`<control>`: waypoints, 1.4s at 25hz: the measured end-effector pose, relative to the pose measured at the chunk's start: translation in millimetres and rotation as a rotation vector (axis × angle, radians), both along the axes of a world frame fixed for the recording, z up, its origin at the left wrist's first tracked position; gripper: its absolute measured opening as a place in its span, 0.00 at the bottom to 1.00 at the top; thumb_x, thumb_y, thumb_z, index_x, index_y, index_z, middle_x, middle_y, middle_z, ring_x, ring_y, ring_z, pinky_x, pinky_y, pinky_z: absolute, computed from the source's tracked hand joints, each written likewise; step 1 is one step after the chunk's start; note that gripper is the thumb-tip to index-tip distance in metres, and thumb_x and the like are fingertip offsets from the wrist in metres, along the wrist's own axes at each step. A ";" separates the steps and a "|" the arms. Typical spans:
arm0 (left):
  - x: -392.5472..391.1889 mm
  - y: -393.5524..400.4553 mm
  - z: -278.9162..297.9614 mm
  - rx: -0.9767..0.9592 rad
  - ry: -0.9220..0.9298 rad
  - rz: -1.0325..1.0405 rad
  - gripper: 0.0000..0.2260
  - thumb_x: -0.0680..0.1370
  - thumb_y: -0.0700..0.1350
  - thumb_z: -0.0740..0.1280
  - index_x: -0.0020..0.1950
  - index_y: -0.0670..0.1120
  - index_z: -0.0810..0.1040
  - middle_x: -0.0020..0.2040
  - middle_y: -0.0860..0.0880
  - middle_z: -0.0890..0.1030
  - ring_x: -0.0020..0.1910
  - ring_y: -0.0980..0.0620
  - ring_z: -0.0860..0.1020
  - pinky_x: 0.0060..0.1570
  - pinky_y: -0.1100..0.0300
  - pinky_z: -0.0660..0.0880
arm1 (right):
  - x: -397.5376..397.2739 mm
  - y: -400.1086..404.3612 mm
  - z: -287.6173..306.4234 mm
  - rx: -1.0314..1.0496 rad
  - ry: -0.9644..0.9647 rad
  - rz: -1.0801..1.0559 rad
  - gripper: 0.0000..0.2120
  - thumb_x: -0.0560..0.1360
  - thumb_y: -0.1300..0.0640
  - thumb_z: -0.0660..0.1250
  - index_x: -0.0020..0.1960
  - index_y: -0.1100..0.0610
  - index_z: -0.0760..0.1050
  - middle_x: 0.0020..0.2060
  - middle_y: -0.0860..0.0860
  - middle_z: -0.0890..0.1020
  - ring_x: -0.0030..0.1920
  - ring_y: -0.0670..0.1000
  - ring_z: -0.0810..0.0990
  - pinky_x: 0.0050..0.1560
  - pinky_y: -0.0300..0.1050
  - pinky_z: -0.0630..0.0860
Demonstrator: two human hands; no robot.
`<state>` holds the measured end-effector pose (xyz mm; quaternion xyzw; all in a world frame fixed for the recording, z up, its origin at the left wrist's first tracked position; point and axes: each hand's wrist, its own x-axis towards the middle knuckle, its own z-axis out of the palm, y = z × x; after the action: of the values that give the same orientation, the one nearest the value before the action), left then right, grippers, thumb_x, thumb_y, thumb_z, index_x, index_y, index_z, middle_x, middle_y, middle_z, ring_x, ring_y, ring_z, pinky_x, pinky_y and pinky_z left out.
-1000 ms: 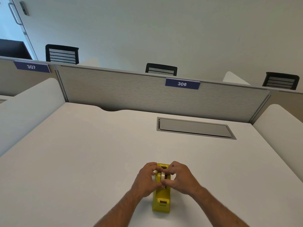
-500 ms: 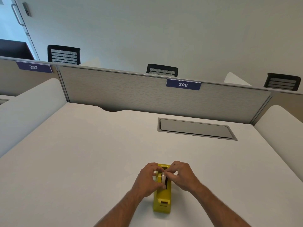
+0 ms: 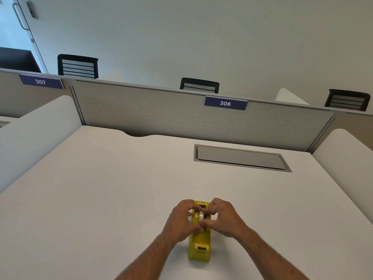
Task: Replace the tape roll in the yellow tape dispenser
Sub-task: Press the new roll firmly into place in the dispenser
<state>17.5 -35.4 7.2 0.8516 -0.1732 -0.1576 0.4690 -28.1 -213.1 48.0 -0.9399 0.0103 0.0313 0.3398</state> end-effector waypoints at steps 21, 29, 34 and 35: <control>-1.7 -1.3 6.6 0.017 0.033 0.021 0.27 0.59 0.49 0.84 0.51 0.64 0.76 0.63 0.61 0.70 0.54 0.54 0.77 0.42 0.69 0.74 | 9.1 0.6 2.5 0.008 -0.012 -0.055 0.06 0.74 0.49 0.71 0.45 0.48 0.86 0.39 0.44 0.81 0.43 0.46 0.80 0.45 0.47 0.80; -0.9 0.4 3.2 -0.006 0.013 0.001 0.27 0.58 0.50 0.83 0.54 0.61 0.79 0.61 0.62 0.70 0.53 0.56 0.77 0.43 0.71 0.74 | 5.1 -0.6 3.7 0.043 0.046 -0.063 0.18 0.60 0.42 0.77 0.48 0.46 0.84 0.44 0.43 0.80 0.46 0.45 0.79 0.45 0.40 0.79; -0.5 1.2 3.2 -0.011 -0.001 -0.018 0.27 0.58 0.51 0.83 0.55 0.60 0.80 0.61 0.63 0.70 0.51 0.61 0.76 0.42 0.74 0.72 | 2.0 0.2 1.5 0.042 0.041 -0.068 0.20 0.57 0.42 0.78 0.48 0.45 0.84 0.44 0.42 0.79 0.45 0.44 0.79 0.46 0.40 0.79; -0.7 0.9 3.8 -0.009 0.000 -0.015 0.27 0.58 0.51 0.83 0.54 0.61 0.80 0.60 0.64 0.70 0.51 0.62 0.76 0.41 0.74 0.72 | 2.7 0.4 1.7 0.045 0.037 -0.072 0.20 0.58 0.44 0.79 0.48 0.46 0.85 0.43 0.42 0.79 0.45 0.43 0.79 0.45 0.40 0.79</control>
<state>16.9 -34.5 11.0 0.8480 -0.1803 -0.1605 0.4718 -25.4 -212.7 49.7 -0.9303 0.0499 0.0368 0.3615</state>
